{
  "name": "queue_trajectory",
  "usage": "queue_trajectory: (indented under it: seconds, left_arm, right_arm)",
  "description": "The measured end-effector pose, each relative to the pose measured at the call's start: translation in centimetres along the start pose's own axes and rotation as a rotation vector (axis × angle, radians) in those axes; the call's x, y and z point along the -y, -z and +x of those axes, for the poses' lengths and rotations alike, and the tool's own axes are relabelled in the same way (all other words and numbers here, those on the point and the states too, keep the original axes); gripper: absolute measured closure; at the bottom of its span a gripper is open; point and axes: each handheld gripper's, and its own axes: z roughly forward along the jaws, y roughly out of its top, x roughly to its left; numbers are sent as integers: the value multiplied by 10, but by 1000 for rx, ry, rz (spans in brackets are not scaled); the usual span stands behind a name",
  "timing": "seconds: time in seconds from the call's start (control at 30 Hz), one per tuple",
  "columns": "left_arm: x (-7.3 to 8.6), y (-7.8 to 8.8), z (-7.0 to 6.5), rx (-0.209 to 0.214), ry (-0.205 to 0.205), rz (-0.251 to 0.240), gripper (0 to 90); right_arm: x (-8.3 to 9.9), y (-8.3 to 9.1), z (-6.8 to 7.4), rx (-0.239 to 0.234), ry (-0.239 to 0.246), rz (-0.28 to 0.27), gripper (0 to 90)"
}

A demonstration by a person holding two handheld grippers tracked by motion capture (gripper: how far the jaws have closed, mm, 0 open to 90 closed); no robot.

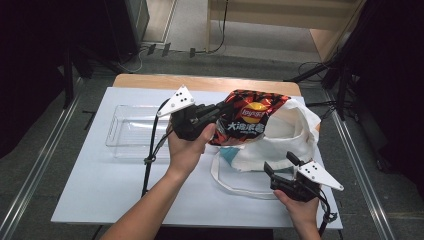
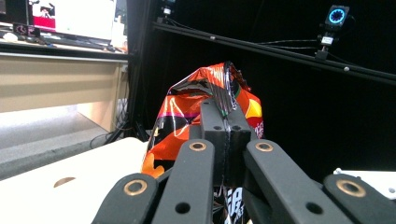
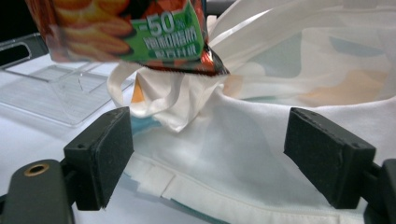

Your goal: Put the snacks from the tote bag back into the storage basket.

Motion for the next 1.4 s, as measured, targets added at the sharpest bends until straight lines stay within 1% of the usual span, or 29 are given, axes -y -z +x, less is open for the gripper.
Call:
queue_trajectory:
  seconds: [0.03, 0.17, 0.23, 0.3, 0.43, 0.53, 0.63, 0.7, 0.87, 1.0, 1.03, 1.4]
  left_arm:
    - [0, 2, 1, 0, 6, -1, 900]
    - [-1, 9, 5, -9, 3, -2, 900]
    - [-2, 14, 7, -16, -8, 0, 900]
    - [-3, 17, 10, -21, -8, -5, 900]
    - [-5, 26, 14, -43, -27, -4, 900]
    - [-4, 31, 17, -54, -35, 2, 900]
    - [-4, 36, 24, -60, -16, -7, 900]
    - [-4, 40, 28, -67, -13, -9, 900]
    - [-8, 48, 32, -91, -27, -16, 900]
    - [-10, 54, 37, -100, -22, -19, 900]
    - [-10, 55, 38, -101, -14, -22, 900]
    - [-16, 69, 47, -105, -9, -32, 900]
  right_arm:
    - [0, 0, 1, -2, -1, 5, 169]
    - [2, 0, 1, 1, 1, 6, 174]
    - [3, 0, 2, 0, 3, 10, 174]
    - [4, 0, 3, -2, 7, 18, 174]
    - [5, -3, 3, -14, -3, 25, 174]
    - [5, -4, 3, -14, 6, 29, 173]
    - [6, -4, 3, -12, 2, 30, 170]
    - [6, -4, 3, -8, 3, 24, 165]
    - [6, -3, 4, -14, 6, 17, 163]
    - [6, -3, 6, -16, 13, 18, 163]
    - [6, -3, 6, -15, 13, 19, 163]
    - [7, -4, 6, -14, 10, 28, 163]
